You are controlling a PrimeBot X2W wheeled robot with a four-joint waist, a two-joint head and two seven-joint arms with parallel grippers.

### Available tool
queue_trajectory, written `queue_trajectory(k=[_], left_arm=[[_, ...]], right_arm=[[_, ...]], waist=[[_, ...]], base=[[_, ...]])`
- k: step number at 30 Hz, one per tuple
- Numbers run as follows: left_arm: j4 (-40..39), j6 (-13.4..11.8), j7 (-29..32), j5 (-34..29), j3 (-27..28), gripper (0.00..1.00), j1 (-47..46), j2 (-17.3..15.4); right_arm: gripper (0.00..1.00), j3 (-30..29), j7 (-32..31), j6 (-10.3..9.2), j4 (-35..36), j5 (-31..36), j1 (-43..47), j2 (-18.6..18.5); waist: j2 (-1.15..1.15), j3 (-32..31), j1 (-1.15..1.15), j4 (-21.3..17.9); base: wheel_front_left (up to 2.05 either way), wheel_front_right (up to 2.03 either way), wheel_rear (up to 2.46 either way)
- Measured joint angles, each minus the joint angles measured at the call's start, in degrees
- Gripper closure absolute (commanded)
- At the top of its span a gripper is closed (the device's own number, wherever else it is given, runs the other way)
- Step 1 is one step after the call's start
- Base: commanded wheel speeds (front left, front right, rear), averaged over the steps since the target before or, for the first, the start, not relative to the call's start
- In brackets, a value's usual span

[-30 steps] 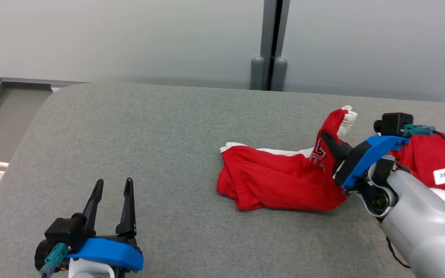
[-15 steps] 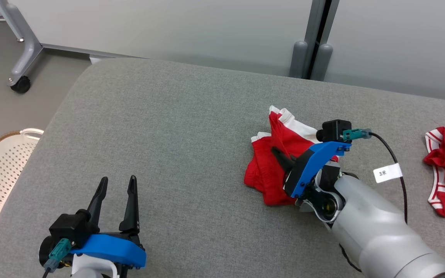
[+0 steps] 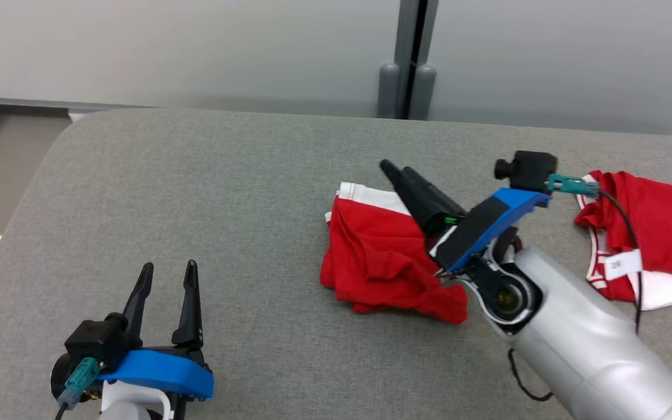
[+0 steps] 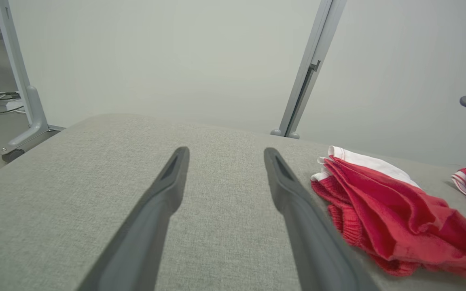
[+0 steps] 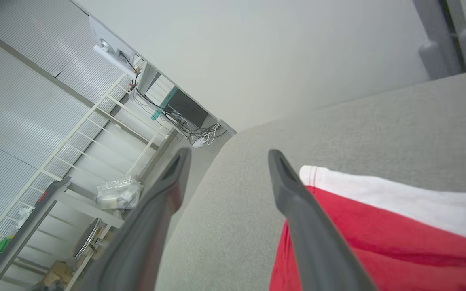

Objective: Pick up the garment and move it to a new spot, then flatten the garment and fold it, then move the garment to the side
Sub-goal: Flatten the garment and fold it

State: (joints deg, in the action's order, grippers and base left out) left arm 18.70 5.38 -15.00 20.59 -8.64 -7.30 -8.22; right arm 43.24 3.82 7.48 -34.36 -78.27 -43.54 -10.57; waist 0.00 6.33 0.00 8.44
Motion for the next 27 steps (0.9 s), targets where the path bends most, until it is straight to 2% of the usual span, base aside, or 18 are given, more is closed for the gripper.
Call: queue_trajectory(k=[4, 9, 13, 16, 17, 18, 19, 24, 27], left_arm=[[-0.3, 0.2, 0.0, -0.5, 0.6, 0.0, 0.2, 0.4], [-0.9, 0.3, 0.0, -1.0, 1.2, 0.0, 0.5, 0.9], [-1.2, 0.6, 0.0, -1.5, 1.6, 0.0, 0.5, 1.1], [-1.2, 0.8, 0.0, -1.6, 1.4, 0.0, 0.3, 1.4], [-1.0, 0.9, 0.0, -1.6, 1.4, 0.0, 0.2, 1.4], [-0.8, 1.0, 0.0, -1.7, 1.3, 0.0, 0.0, 1.5], [-0.6, 1.1, 0.0, -1.8, 1.1, 0.0, -0.1, 1.5], [0.1, 1.2, 0.0, -1.8, 1.2, 0.0, -0.5, 1.8], [0.5, 1.3, 0.0, -1.9, 1.6, 0.0, -0.7, 2.0]], right_arm=[[0.0, -1.4, 6.1, 0.0, 3.9, 1.4, 2.0, -5.3], [0.0, -4.2, 10.7, 0.0, 3.9, 6.5, 5.1, -11.3], [0.0, -7.8, 11.2, 0.0, -0.8, 13.6, 7.6, -12.1], [0.0, -9.5, 11.2, 0.0, -4.7, 17.9, 8.4, -10.0], [0.16, -8.8, 11.2, 0.0, -6.4, 19.7, 8.6, -9.0], [0.61, -8.0, 11.2, 0.01, -8.2, 21.1, 8.5, -8.0], [1.0, -7.4, 10.7, 0.0, -9.9, 21.9, 8.4, -6.9], [1.0, -3.9, 3.5, 0.01, -14.6, 21.0, 7.4, -0.8], [1.0, -2.2, -1.5, 0.0, -16.5, 19.0, 7.5, 1.6]], waist=[[0.0, -1.0, 0.0, -2.1], [-0.01, -1.6, -0.01, -4.0], [-0.01, -1.2, -0.01, -4.4], [-0.01, -0.7, 0.0, -4.1], [-0.01, -0.6, 0.0, -3.9], [-0.01, -0.5, 0.0, -3.6], [-0.01, -0.4, 0.0, -3.2], [-0.01, -0.2, 0.0, -1.0], [-0.01, -0.2, 0.0, 0.6]], base=[[0.0, 0.0, 0.0], [0.0, 0.0, 0.0], [0.0, 0.0, 0.0], [0.0, 0.0, 0.0], [0.0, 0.0, 0.0], [0.0, 0.0, 0.0], [0.0, 0.0, 0.0], [0.0, 0.0, 0.0], [0.0, 0.0, 0.0]])
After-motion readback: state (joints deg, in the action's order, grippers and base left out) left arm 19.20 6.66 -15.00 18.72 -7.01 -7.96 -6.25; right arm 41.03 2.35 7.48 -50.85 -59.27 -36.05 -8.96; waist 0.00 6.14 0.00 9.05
